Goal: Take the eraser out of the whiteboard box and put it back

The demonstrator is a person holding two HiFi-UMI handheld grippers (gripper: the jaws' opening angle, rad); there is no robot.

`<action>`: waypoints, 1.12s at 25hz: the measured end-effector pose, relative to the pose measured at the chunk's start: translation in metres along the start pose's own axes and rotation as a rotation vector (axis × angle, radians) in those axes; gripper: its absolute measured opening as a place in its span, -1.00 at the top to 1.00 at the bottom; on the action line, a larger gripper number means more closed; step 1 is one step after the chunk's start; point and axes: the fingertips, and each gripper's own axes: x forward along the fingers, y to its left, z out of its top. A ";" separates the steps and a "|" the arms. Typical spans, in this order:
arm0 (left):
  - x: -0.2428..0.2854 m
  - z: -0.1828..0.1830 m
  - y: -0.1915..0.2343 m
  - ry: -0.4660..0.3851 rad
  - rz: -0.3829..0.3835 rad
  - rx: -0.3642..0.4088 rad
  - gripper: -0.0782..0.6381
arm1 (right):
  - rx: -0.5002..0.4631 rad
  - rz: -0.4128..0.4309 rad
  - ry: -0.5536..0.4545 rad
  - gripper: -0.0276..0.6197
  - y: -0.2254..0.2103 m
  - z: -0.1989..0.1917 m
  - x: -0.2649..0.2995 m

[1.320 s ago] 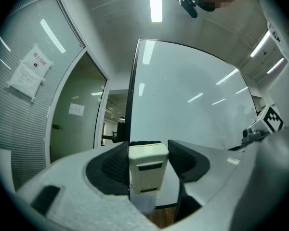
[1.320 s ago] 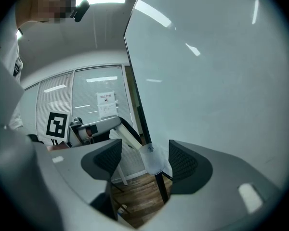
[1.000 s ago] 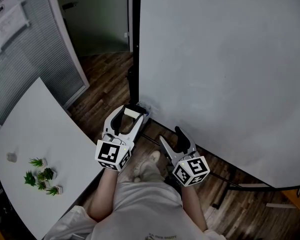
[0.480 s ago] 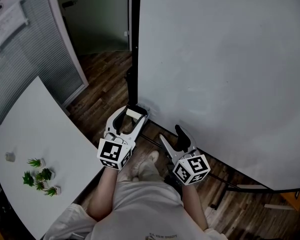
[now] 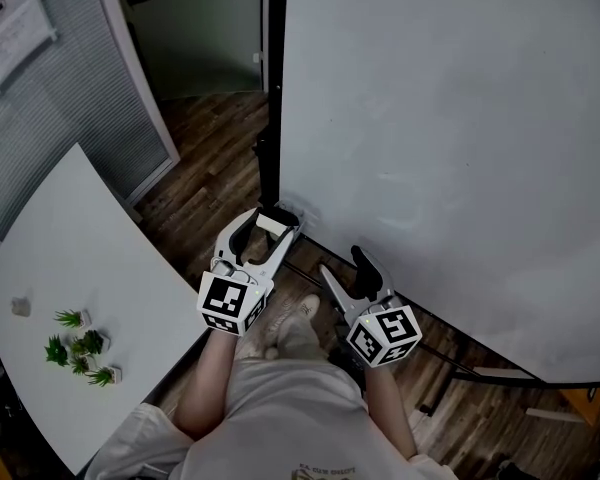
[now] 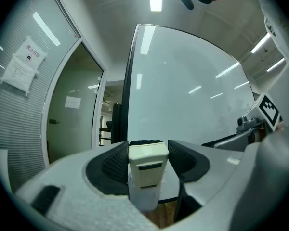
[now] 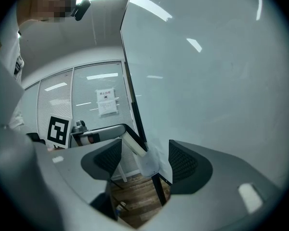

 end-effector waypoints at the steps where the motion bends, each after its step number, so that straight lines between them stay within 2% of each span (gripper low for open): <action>1: 0.001 -0.001 0.000 0.005 -0.001 0.002 0.07 | 0.001 0.001 0.001 -0.03 0.000 -0.001 0.000; 17: 0.017 -0.025 0.005 0.062 -0.007 -0.028 0.07 | 0.011 0.011 0.039 -0.03 -0.008 -0.012 0.013; 28: 0.030 -0.043 0.006 0.110 -0.012 -0.020 0.07 | 0.024 0.030 0.052 -0.03 -0.012 -0.015 0.023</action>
